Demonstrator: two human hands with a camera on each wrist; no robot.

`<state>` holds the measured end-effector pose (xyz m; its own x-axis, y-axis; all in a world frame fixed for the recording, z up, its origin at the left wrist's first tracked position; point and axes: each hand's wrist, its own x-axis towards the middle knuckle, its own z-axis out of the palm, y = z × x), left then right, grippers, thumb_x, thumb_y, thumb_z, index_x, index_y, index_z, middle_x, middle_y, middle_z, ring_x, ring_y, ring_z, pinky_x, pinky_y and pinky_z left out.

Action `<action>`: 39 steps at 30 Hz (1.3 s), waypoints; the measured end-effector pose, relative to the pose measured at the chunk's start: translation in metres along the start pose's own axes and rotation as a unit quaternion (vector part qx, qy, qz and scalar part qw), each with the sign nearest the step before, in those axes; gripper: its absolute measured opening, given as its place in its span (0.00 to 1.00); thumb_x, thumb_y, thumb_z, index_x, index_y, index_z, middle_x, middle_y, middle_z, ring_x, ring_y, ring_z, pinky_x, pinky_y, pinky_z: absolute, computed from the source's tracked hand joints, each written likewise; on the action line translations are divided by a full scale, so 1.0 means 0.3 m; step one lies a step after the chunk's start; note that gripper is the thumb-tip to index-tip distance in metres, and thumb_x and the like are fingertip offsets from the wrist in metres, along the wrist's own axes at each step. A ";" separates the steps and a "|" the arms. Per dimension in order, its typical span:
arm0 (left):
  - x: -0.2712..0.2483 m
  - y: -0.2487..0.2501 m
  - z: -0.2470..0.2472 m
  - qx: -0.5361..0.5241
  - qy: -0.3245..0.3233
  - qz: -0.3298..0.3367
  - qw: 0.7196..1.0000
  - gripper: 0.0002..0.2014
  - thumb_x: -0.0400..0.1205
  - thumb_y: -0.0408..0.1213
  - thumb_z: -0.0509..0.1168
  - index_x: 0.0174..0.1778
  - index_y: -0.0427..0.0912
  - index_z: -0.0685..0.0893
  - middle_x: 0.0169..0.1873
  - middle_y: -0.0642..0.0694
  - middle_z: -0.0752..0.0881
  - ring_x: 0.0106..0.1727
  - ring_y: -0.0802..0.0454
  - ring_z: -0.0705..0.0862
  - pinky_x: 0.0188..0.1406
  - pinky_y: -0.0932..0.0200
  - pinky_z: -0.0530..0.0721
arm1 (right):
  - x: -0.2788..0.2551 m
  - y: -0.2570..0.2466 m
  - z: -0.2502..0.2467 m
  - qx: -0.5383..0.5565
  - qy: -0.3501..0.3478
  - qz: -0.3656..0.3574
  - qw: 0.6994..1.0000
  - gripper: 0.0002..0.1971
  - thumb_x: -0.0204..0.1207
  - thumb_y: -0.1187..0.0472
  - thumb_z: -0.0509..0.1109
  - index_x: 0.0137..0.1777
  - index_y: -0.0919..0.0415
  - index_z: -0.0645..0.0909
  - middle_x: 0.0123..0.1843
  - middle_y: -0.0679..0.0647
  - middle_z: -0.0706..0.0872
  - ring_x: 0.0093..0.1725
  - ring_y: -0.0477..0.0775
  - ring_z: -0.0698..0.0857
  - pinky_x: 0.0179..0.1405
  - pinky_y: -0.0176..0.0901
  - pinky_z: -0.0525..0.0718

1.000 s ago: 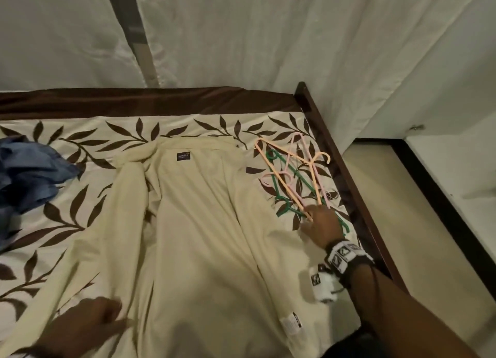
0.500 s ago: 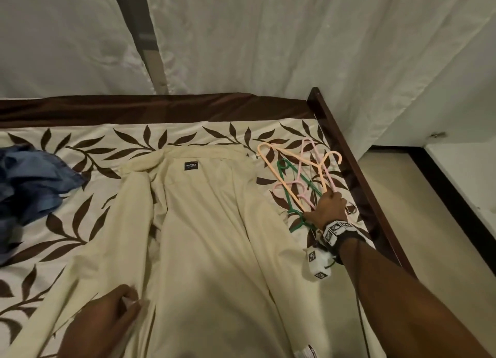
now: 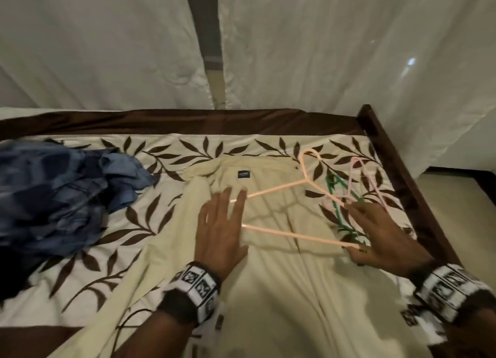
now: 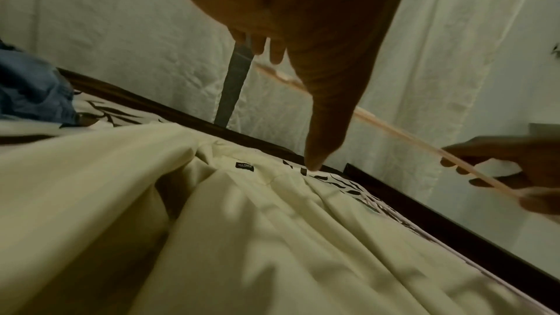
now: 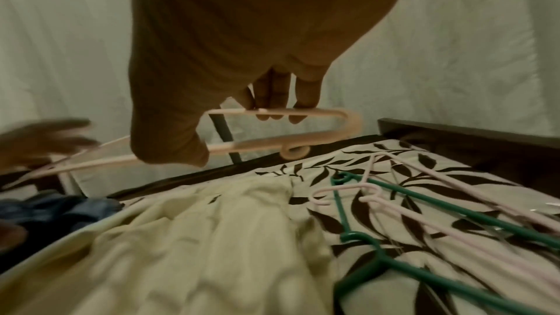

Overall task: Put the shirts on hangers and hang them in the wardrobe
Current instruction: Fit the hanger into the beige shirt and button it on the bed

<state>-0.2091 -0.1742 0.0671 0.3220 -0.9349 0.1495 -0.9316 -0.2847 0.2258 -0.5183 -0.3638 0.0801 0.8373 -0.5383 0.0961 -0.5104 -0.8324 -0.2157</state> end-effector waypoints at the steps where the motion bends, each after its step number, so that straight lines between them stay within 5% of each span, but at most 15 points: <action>1: 0.008 -0.009 0.012 0.014 -0.009 -0.001 1.000 0.63 0.56 0.52 0.83 0.86 0.46 0.58 0.74 0.41 0.75 0.74 0.38 0.74 0.72 0.36 0.73 | 0.000 -0.025 -0.005 0.006 0.003 -0.019 1.000 0.47 0.64 0.40 0.72 0.81 0.66 0.69 0.71 0.62 0.73 0.67 0.60 0.74 0.67 0.39 0.71; 3: 0.011 -0.039 0.044 -0.010 -0.011 -0.016 1.000 0.53 0.58 0.49 0.82 0.81 0.44 0.68 0.59 0.45 0.81 0.61 0.40 0.80 0.59 0.41 0.76 | 0.008 -0.070 0.000 0.013 0.002 -0.038 0.999 0.49 0.63 0.40 0.73 0.84 0.62 0.66 0.72 0.58 0.72 0.66 0.58 0.74 0.65 0.38 0.72; 6: 0.009 -0.055 0.085 -0.086 -0.019 -0.051 0.995 0.39 0.63 0.46 0.80 0.72 0.47 0.76 0.54 0.48 0.81 0.56 0.42 0.79 0.51 0.46 0.74 | 0.061 -0.121 0.049 -0.017 -0.017 -0.024 0.999 0.56 0.61 0.35 0.72 0.86 0.62 0.59 0.77 0.61 0.71 0.69 0.63 0.75 0.66 0.55 0.79; 10: 0.048 -0.045 0.118 -0.096 -0.024 -0.054 0.994 0.41 0.65 0.47 0.80 0.74 0.49 0.74 0.57 0.48 0.79 0.60 0.43 0.77 0.53 0.48 0.70 | 0.182 -0.153 0.130 -0.043 -0.056 0.034 0.997 0.65 0.55 0.31 0.76 0.87 0.65 0.52 0.76 0.65 0.71 0.68 0.66 0.74 0.65 0.65 0.79; 13: 0.128 -0.105 0.110 -0.123 -0.044 -0.074 0.989 0.49 0.66 0.59 0.79 0.82 0.53 0.65 0.71 0.48 0.72 0.72 0.45 0.69 0.69 0.44 0.67 | 0.261 -0.137 0.145 -0.026 -0.055 0.082 0.995 0.66 0.52 0.41 0.86 0.86 0.63 0.55 0.70 0.64 0.73 0.61 0.63 0.75 0.59 0.61 0.79; 15: 0.196 -0.201 0.124 -0.183 -0.019 -0.152 0.971 0.44 0.71 0.63 0.74 0.81 0.53 0.66 0.75 0.47 0.70 0.75 0.45 0.66 0.76 0.40 0.66 | 0.310 -0.102 0.148 -0.012 -0.033 0.129 0.991 0.65 0.51 0.46 0.89 0.85 0.62 0.57 0.69 0.66 0.75 0.61 0.65 0.75 0.59 0.62 0.78; 18: 0.295 -0.387 0.173 -0.243 0.023 -0.311 0.919 0.29 0.84 0.56 0.63 0.76 0.43 0.75 0.71 0.36 0.79 0.73 0.35 0.75 0.73 0.41 0.73 | 0.380 -0.052 0.159 -0.011 -0.029 0.177 0.984 0.64 0.50 0.47 0.90 0.84 0.61 0.58 0.69 0.67 0.76 0.64 0.67 0.74 0.61 0.64 0.78; 22: 0.380 -0.574 0.248 -0.220 -0.035 -0.430 0.875 0.23 0.90 0.44 0.57 0.76 0.33 0.75 0.76 0.32 0.75 0.75 0.34 0.74 0.73 0.50 0.69 | 0.452 -0.032 0.194 -0.005 -0.043 0.191 0.981 0.64 0.52 0.46 0.89 0.85 0.60 0.57 0.73 0.68 0.72 0.68 0.69 0.72 0.65 0.66 0.77; 28: 0.462 -0.637 0.318 -0.245 -0.060 -0.385 0.888 0.23 0.84 0.48 0.66 0.72 0.39 0.81 0.71 0.37 0.82 0.71 0.37 0.79 0.74 0.46 0.75 | 0.493 -0.045 0.257 -0.001 -0.067 0.164 0.984 0.66 0.54 0.43 0.88 0.87 0.61 0.52 0.74 0.67 0.71 0.68 0.67 0.71 0.66 0.62 0.75; 31: 0.495 -0.622 0.330 -0.241 -0.065 -0.381 0.890 0.11 0.80 0.46 0.70 0.49 0.42 0.87 0.51 0.40 0.87 0.60 0.35 0.83 0.65 0.47 0.80 | 0.501 -0.061 0.278 -0.013 -0.094 0.157 0.983 0.66 0.56 0.40 0.85 0.88 0.60 0.49 0.76 0.64 0.69 0.68 0.65 0.70 0.67 0.60 0.73; 33: 0.507 -0.608 0.321 -0.259 -0.027 -0.378 0.889 0.09 0.82 0.41 0.68 0.38 0.42 0.81 0.38 0.43 0.82 0.53 0.34 0.84 0.54 0.51 0.80 | 0.504 -0.068 0.293 -0.016 -0.112 0.157 0.981 0.66 0.57 0.38 0.84 0.88 0.59 0.48 0.76 0.63 0.68 0.68 0.63 0.70 0.66 0.58 0.74; 37: 0.523 -0.612 0.206 -0.344 0.070 -0.393 0.850 0.13 0.85 0.40 0.64 0.63 0.40 0.82 0.51 0.42 0.86 0.48 0.44 0.85 0.48 0.53 0.83 | 0.506 -0.061 0.291 -0.022 -0.132 0.176 0.975 0.66 0.59 0.37 0.83 0.88 0.58 0.45 0.76 0.62 0.68 0.70 0.62 0.69 0.68 0.56 0.74; 39: 0.542 -0.631 0.116 -0.325 0.082 -0.352 0.874 0.13 0.83 0.41 0.67 0.61 0.41 0.84 0.54 0.40 0.87 0.54 0.41 0.86 0.57 0.46 0.85 | 0.511 -0.051 0.279 -0.028 -0.136 0.185 0.973 0.66 0.58 0.37 0.84 0.88 0.58 0.46 0.76 0.63 0.69 0.70 0.63 0.69 0.69 0.58 0.74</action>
<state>0.0136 -0.2798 0.0150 0.8465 -0.5180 -0.1227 -0.2178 -0.5472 0.8082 -0.3657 -0.4225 0.0166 0.6116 -0.7538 -0.2403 -0.7899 -0.5987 -0.1327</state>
